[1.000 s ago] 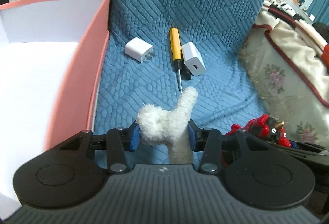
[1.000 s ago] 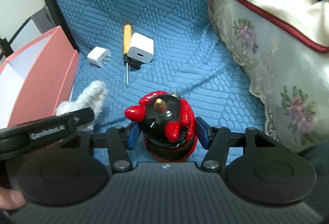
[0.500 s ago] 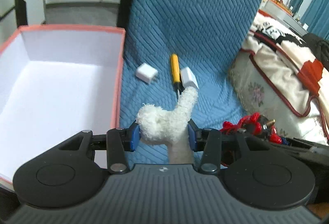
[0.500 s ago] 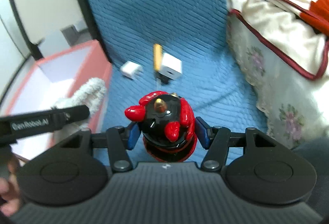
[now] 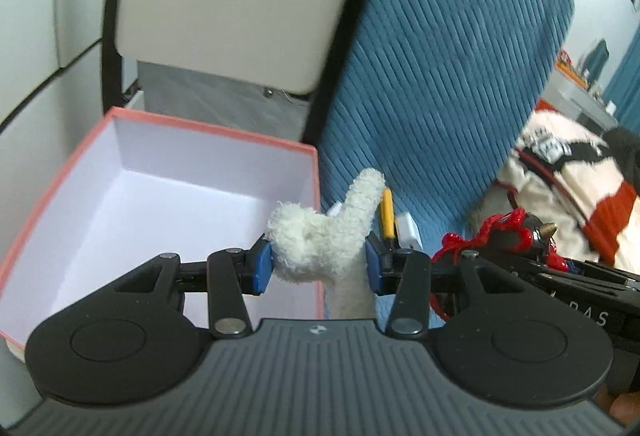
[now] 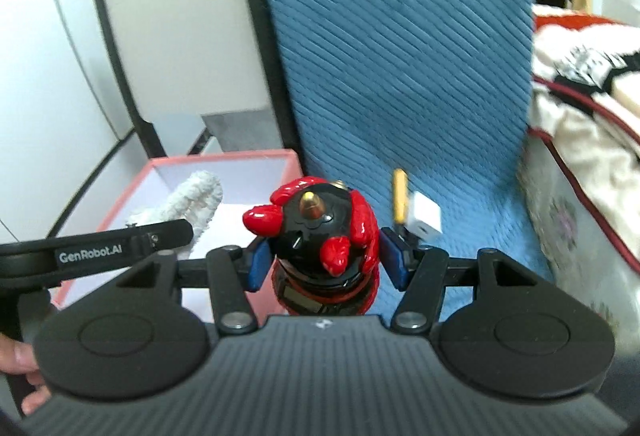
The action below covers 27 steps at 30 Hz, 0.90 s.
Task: Organize rigid objects
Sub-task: 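Carry the plush and figurine with both tools over the pink box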
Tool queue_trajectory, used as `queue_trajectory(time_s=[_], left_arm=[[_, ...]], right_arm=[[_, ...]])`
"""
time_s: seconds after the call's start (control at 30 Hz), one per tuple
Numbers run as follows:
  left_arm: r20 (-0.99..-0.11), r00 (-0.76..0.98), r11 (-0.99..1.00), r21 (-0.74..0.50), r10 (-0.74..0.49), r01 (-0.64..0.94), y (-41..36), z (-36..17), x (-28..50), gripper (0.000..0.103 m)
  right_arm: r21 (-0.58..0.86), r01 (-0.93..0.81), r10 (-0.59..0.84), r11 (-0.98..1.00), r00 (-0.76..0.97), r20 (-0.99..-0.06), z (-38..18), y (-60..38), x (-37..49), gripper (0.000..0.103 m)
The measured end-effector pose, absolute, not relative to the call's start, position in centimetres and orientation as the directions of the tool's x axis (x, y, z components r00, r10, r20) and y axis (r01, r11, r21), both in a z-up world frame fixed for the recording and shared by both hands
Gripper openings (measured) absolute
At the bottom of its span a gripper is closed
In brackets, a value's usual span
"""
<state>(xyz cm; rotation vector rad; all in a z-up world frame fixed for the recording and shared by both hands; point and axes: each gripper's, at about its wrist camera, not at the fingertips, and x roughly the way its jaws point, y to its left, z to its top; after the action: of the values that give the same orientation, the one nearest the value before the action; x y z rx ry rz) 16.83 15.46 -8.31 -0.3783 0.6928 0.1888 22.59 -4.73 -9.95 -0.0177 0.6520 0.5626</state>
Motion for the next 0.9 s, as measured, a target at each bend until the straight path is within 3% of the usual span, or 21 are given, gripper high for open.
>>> queue_trajectory(time_s=[0.33, 0.7, 0.9], left_arm=[[-0.637, 0.764, 0.894, -0.274, 0.108, -0.356, 21.2, -6.0, 15.8, 0.051], [-0.744, 0.656, 0.862, -0.248, 0.123, -0.443, 26.8, -12.2, 15.3, 0.051], [-0.801, 0.589, 0.843, -0.245, 0.102, -0.480, 29.2, -16.5, 15.0, 0.051]], right_arm=[[0.142, -0.598, 0.564, 0.789, 0.611, -0.556, -8.9, 1.6, 21.8, 0.060], [0.161, -0.631, 0.546, 0.759, 0.482, -0.685, -15.5, 8.3, 22.7, 0.060], [0.105, -0.645, 0.494, 0.756, 0.459, -0.738, -18.9, 11.1, 22.5, 0.060]])
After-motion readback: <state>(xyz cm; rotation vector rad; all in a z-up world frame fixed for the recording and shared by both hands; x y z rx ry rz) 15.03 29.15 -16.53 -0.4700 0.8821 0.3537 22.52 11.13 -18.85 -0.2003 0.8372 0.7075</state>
